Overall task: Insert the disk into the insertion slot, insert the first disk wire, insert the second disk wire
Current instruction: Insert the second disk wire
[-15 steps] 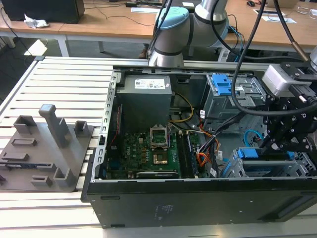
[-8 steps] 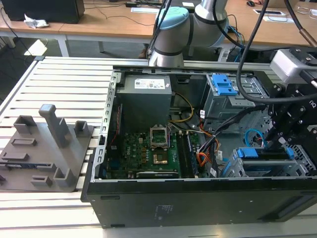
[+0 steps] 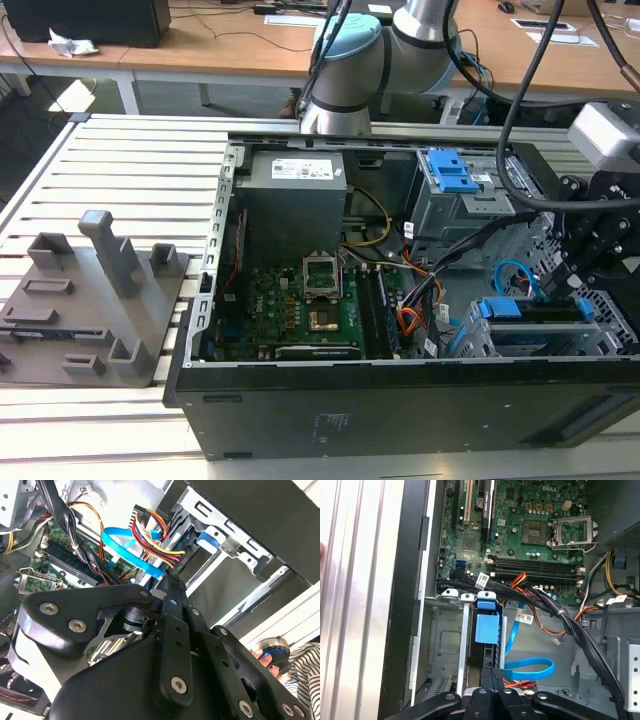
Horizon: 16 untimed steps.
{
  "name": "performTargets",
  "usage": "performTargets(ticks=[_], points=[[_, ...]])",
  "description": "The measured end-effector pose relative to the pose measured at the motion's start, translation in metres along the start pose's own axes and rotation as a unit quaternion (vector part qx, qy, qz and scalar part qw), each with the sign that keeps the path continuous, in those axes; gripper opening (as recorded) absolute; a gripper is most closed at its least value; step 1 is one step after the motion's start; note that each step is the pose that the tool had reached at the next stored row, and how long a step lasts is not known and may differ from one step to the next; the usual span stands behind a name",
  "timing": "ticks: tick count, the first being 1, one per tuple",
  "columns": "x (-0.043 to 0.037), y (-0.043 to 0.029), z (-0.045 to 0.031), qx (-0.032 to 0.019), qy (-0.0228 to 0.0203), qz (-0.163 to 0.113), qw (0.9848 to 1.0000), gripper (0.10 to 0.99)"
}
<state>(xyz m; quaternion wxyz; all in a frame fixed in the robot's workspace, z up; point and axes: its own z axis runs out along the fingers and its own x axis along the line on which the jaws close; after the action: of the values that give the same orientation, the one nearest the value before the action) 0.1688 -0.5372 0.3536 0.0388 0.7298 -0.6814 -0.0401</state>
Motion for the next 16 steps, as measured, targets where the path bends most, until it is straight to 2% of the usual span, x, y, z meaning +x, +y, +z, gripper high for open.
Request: performTargets(ticks=[3,9,13,15,16], points=[[0.0000,-0.0021,0.0058,-0.0051,-0.0003,0.000,1.0000,0.106],[0.0000,-0.0058,0.0096,-0.0091,-0.0006,0.000,1.0000,0.106],[0.0000,-0.0061,0.0124,-0.0097,-0.0003,0.000,1.0000,0.106],[-0.0001,-0.0061,0.0122,-0.0097,-0.0007,0.000,1.0000,0.106],[-0.0001,-0.0053,0.0052,-0.0097,-0.0008,0.000,1.0000,0.106]])
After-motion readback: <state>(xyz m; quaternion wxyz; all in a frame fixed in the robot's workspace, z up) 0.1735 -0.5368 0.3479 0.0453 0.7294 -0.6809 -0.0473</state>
